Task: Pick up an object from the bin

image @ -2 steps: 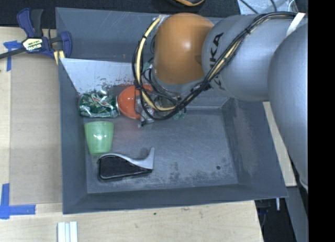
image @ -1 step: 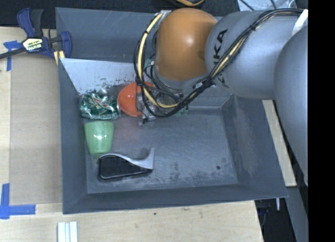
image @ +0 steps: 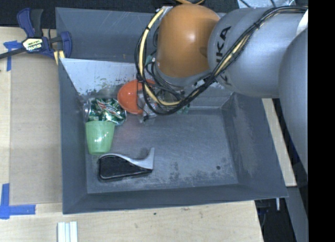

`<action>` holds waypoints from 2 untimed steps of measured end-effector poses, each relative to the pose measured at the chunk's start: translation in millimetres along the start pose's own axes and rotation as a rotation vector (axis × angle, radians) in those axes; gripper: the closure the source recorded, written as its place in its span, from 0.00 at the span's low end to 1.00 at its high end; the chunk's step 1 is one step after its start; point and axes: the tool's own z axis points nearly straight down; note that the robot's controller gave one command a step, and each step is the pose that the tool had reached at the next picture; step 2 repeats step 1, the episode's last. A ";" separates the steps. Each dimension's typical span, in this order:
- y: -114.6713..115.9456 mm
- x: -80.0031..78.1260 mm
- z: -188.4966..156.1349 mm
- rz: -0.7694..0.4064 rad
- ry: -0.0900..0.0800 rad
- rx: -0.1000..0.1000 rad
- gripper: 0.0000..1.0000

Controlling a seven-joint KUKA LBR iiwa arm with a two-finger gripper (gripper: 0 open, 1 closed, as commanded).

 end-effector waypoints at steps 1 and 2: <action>0.0 -0.1 -6.3 0.000 -0.001 0.000 1.00; 0.0 -0.1 -6.3 0.000 -0.001 0.000 1.00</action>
Offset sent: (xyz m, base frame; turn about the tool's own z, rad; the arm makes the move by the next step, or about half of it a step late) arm 0.0001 0.0000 0.0115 0.0000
